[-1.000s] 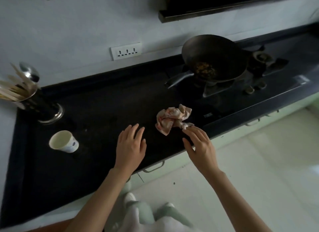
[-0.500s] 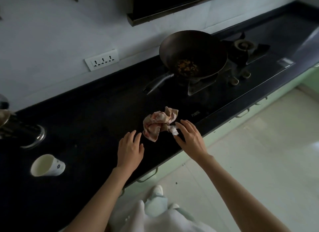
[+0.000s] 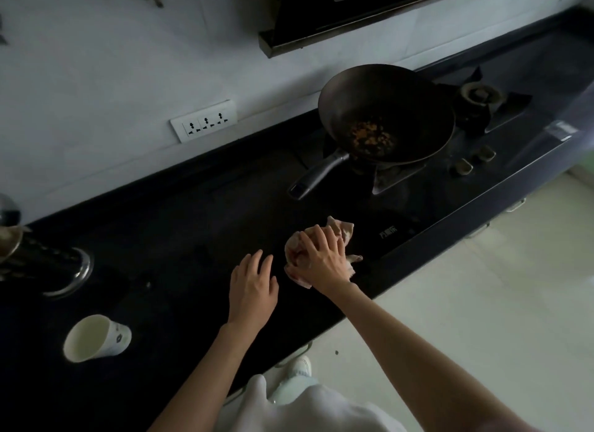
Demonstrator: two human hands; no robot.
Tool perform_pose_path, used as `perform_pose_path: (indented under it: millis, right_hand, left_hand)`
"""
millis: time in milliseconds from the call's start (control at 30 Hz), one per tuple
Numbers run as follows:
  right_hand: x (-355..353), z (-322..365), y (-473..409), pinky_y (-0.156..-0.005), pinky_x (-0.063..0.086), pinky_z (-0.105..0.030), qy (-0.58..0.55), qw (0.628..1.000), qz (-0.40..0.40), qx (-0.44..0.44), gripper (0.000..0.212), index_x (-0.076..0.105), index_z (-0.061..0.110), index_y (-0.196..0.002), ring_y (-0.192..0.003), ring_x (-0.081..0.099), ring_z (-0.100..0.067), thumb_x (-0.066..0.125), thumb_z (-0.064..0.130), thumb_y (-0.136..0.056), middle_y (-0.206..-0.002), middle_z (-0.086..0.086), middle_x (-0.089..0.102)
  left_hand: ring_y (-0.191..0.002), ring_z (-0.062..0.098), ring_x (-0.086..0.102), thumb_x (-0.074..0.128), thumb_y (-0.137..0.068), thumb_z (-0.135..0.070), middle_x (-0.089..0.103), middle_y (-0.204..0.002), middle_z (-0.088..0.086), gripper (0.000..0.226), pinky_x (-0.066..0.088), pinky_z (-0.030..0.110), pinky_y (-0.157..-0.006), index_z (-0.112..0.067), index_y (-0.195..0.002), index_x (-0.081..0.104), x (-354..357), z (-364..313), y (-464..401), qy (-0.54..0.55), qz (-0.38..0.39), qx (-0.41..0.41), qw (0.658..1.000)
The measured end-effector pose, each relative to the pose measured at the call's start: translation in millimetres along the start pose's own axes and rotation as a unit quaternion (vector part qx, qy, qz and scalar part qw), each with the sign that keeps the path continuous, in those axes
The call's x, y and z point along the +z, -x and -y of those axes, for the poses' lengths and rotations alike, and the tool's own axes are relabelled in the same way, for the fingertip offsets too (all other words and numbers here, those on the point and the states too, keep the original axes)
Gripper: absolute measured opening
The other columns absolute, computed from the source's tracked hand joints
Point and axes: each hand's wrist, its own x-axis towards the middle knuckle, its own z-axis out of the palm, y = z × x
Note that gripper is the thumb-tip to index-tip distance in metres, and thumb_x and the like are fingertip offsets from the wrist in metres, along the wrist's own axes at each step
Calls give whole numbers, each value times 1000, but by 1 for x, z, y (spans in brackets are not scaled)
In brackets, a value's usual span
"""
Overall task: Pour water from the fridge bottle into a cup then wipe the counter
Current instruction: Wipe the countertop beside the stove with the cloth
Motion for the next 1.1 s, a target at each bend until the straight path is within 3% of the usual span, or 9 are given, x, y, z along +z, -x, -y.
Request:
perform_pose_path:
  millis: [133,200,300,533,667,867,1033,1100]
  right_hand:
    - [7,-3,3,-116,9,-58,19,999,-22,18,82,20,35,-148,-144,-1,-38,56,65,-80,-157,-10,7]
    - [7,-6,2,-115,17,-57,7,999,-32,30,77,22,35,-147,-144,1,-38,57,59,-83,-157,-13,6]
    - [3,-12,-2,-105,36,-57,8,999,-44,24,67,32,32,-144,-140,17,-39,60,50,-85,-152,-13,22]
    - [-11,-31,-10,-86,52,-47,-19,997,-69,22,62,43,29,-138,-123,44,-36,70,32,-82,-144,-12,40]
    - [-32,-37,2,-73,41,-28,-71,990,-112,55,64,44,30,-136,-116,49,-24,72,29,-79,-132,0,51]
    - [-71,-54,52,-77,45,-26,-133,966,-202,91,63,52,26,-132,-106,58,-22,79,27,-74,-122,1,59]
    - [-100,-82,111,-70,32,-2,-142,943,-270,136,57,57,21,-128,-98,61,-17,80,23,-76,-117,0,63]
    - [-110,-96,137,-67,31,-3,-134,934,-292,157,53,58,22,-127,-93,62,-17,78,23,-77,-113,1,64]
  left_hand:
    - [-132,29,45,62,-89,-23,48,-142,12,47,44,46,-103,-13,-134,53,-2,7,-5,1,0,4,1000]
    - [-134,29,44,60,-90,-24,46,-144,11,48,43,45,-105,-13,-136,51,-4,11,-6,2,2,6,1000]
    - [-133,30,45,61,-90,-24,47,-144,12,48,43,45,-105,-13,-136,51,-6,16,-7,4,5,5,1000]
    - [-135,28,42,60,-91,-25,45,-145,10,49,41,44,-107,-15,-137,49,-6,21,-10,13,19,15,1000]
    - [-134,27,43,61,-90,-25,46,-144,10,49,41,42,-107,-16,-137,49,-7,16,-16,21,18,41,999]
    - [-133,28,44,62,-90,-24,46,-143,11,48,41,43,-106,-14,-136,50,-12,-18,-34,28,15,115,993]
    - [-137,27,38,55,-94,-26,43,-146,10,48,38,42,-110,-15,-139,47,-21,-71,-38,41,6,189,981]
    - [-137,27,39,54,-94,-25,45,-145,11,46,39,43,-109,-13,-139,48,-25,-97,-35,44,-1,218,975]
